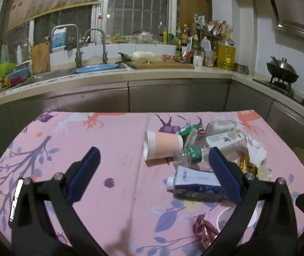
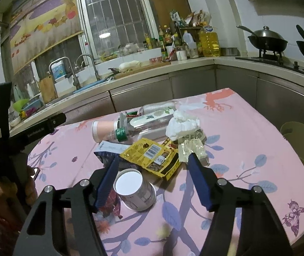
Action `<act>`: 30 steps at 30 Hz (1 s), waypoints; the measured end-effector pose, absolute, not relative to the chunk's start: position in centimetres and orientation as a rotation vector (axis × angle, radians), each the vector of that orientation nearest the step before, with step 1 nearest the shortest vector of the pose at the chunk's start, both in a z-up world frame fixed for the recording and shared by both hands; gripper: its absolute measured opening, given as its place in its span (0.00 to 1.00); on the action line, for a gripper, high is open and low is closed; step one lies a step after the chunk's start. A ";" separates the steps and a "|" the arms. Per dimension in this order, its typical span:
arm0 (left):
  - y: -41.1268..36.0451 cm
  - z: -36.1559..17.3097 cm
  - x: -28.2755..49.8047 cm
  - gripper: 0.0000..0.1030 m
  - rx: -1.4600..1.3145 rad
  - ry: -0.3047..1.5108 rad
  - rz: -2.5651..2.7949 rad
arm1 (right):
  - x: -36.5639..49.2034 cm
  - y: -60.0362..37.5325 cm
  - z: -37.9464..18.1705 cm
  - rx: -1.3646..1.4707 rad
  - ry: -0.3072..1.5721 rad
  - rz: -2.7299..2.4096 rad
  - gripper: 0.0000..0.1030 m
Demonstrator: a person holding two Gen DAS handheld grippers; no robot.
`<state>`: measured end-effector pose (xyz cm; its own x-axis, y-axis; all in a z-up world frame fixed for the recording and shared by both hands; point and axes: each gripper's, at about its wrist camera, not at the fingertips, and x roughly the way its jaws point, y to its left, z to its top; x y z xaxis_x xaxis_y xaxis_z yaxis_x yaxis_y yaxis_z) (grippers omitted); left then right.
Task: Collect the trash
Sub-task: 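Reach both tools toward the red wrapper and white container on the table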
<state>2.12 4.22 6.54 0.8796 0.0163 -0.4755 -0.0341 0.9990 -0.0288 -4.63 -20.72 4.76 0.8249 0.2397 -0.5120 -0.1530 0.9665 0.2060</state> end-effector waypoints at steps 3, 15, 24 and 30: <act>4.6 5.8 2.3 0.95 -0.039 0.512 0.026 | -4.5 -20.5 4.3 0.145 0.580 0.210 0.60; 4.1 2.7 1.3 0.95 -0.015 0.568 -0.078 | -3.5 -20.7 1.8 0.129 0.642 0.199 0.54; 2.1 -1.1 0.6 0.95 -0.006 0.712 -0.223 | -3.3 -20.2 0.6 0.106 0.679 0.226 0.48; 0.9 -2.4 0.9 0.95 0.002 0.760 -0.238 | -3.1 -19.7 0.3 0.073 0.671 0.233 0.48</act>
<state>0.87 0.95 -2.42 0.6990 -0.2128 -0.6827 0.2141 0.9732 -0.0841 -3.13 -19.74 0.34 0.7585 0.2371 -0.6070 -0.1901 0.9715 0.1418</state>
